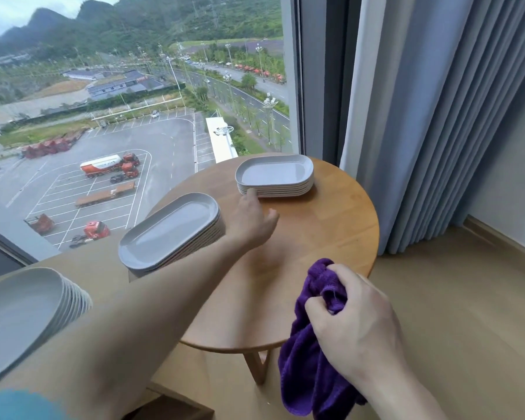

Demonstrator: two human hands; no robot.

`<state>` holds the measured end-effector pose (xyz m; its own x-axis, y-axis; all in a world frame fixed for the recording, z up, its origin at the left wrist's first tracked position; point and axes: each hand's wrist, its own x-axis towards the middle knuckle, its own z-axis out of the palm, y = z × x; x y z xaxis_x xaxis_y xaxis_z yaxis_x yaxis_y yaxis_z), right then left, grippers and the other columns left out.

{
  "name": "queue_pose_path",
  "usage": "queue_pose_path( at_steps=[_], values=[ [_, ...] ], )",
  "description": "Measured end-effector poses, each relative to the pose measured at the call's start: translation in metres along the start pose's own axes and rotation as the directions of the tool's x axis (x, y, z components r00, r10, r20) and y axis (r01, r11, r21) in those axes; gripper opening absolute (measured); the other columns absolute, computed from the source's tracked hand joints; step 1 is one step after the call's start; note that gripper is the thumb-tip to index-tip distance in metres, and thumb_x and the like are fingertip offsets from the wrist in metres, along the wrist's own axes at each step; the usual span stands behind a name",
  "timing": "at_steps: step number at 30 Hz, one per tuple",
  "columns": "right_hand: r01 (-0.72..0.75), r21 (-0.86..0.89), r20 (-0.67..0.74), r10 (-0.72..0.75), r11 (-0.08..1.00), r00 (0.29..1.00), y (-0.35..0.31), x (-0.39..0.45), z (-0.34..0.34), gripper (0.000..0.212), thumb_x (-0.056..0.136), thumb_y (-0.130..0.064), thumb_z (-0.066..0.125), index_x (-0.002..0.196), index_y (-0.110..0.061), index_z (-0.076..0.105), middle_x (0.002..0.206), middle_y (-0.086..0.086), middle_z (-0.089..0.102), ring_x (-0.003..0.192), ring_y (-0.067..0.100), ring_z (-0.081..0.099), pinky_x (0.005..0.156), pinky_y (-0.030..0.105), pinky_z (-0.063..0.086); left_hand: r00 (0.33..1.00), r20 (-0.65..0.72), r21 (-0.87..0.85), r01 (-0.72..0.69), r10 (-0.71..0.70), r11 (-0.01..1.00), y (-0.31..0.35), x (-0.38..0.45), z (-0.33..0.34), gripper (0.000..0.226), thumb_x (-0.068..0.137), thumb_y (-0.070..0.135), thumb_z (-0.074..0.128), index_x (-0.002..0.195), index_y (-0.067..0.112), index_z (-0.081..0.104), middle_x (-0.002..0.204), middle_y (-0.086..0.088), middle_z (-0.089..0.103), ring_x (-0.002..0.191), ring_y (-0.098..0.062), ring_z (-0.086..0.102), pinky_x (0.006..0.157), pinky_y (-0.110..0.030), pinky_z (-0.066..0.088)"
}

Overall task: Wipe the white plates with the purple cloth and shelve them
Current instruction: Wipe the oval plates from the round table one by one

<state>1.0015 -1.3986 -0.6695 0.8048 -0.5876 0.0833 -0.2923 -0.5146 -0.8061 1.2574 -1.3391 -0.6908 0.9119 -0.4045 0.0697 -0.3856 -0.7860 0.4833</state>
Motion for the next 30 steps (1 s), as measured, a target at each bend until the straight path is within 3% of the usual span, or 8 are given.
queue_pose_path(
  at_steps=[1,2,3,5,8,19,25,30],
  values=[
    [-0.006,0.0,0.004,0.006,1.0,1.0,0.0,0.0,-0.001,0.008,0.079,-0.037,0.059,0.082,-0.033,0.054,0.08,-0.012,0.059,0.077,0.003,0.054,0.059,0.019,0.038,0.977,0.07,-0.287,0.211,-0.2,0.934,0.011,0.011,0.007,0.052,0.099,0.033,0.055,0.14,0.006,0.037,0.133,-0.003,0.051,0.117,-0.035,0.059,0.116,-0.015,0.012],
    [-0.013,0.0,0.01,0.013,1.0,1.0,0.0,0.001,-0.001,0.007,0.078,-0.037,0.059,0.083,-0.035,0.054,0.081,-0.013,0.059,0.08,0.0,0.054,0.06,0.017,0.038,0.918,0.186,-0.534,0.394,-0.35,0.748,0.019,0.024,0.012,0.058,0.099,0.035,0.055,0.143,0.005,0.033,0.13,-0.01,0.058,0.102,-0.037,0.068,0.089,-0.038,0.06],
    [-0.019,0.001,0.015,0.019,1.0,1.0,0.0,0.002,-0.002,0.007,0.078,-0.038,0.059,0.084,-0.037,0.055,0.083,-0.015,0.059,0.082,-0.002,0.054,0.062,0.015,0.039,0.848,0.3,-0.68,0.511,-0.437,0.526,0.022,0.035,0.017,0.061,0.099,0.039,0.055,0.145,0.007,0.031,0.119,-0.02,0.065,0.084,-0.037,0.074,0.038,-0.042,0.056],
    [-0.037,0.011,0.025,0.037,0.999,0.999,0.001,0.004,-0.005,0.012,0.08,-0.039,0.06,0.089,-0.043,0.054,0.09,-0.019,0.059,0.085,-0.004,0.054,0.067,0.013,0.039,0.787,0.4,-0.801,0.549,-0.47,0.238,0.018,0.054,0.027,0.062,0.099,0.043,0.056,0.147,0.012,0.032,0.099,-0.028,0.069,0.066,-0.037,0.076,0.049,-0.038,0.062],
    [-0.064,0.004,0.028,0.063,0.998,0.998,0.004,0.007,-0.009,0.024,0.082,-0.038,0.06,0.103,-0.048,0.053,0.098,-0.022,0.058,0.09,-0.004,0.054,0.071,0.016,0.04,0.81,0.391,-0.87,0.48,-0.437,0.111,0.013,0.072,0.043,0.064,0.101,0.039,0.058,0.151,0.011,0.028,0.093,-0.033,0.072,0.067,-0.043,0.076,0.049,-0.038,0.061],
    [-0.056,-0.036,-0.01,0.055,0.998,0.998,0.011,0.007,-0.006,0.011,0.08,-0.039,0.059,0.087,-0.037,0.051,0.087,-0.014,0.055,0.084,0.0,0.054,0.064,0.018,0.043,0.752,0.363,-0.815,0.542,-0.55,0.205,0.031,0.099,0.032,0.048,0.098,0.025,0.057,0.134,0.014,0.026,0.092,-0.033,0.067,0.067,-0.04,0.076,0.06,-0.059,0.063],
    [-0.076,-0.057,-0.012,0.076,0.995,0.997,0.007,0.006,-0.005,0.027,0.077,-0.048,0.052,0.103,-0.04,0.05,0.099,-0.018,0.055,0.089,0.003,0.056,0.076,0.026,0.05,0.755,0.323,-0.819,0.525,-0.57,0.232,0.027,0.09,0.028,0.052,0.097,0.022,0.059,0.137,0.013,0.026,0.095,-0.022,0.062,0.064,-0.031,0.074,0.04,-0.039,0.058],
    [-0.087,-0.066,0.017,0.089,0.994,0.996,0.0,0.002,-0.004,0.025,0.084,-0.04,0.058,0.107,-0.034,0.052,0.102,-0.02,0.056,0.091,0.006,0.056,0.081,0.029,0.05,0.758,0.326,-0.782,0.552,-0.565,0.29,0.017,0.056,0.021,0.045,0.096,0.021,0.057,0.129,0.013,0.028,0.093,-0.013,0.058,0.059,-0.026,0.074,0.049,-0.034,0.061]
  ],
)
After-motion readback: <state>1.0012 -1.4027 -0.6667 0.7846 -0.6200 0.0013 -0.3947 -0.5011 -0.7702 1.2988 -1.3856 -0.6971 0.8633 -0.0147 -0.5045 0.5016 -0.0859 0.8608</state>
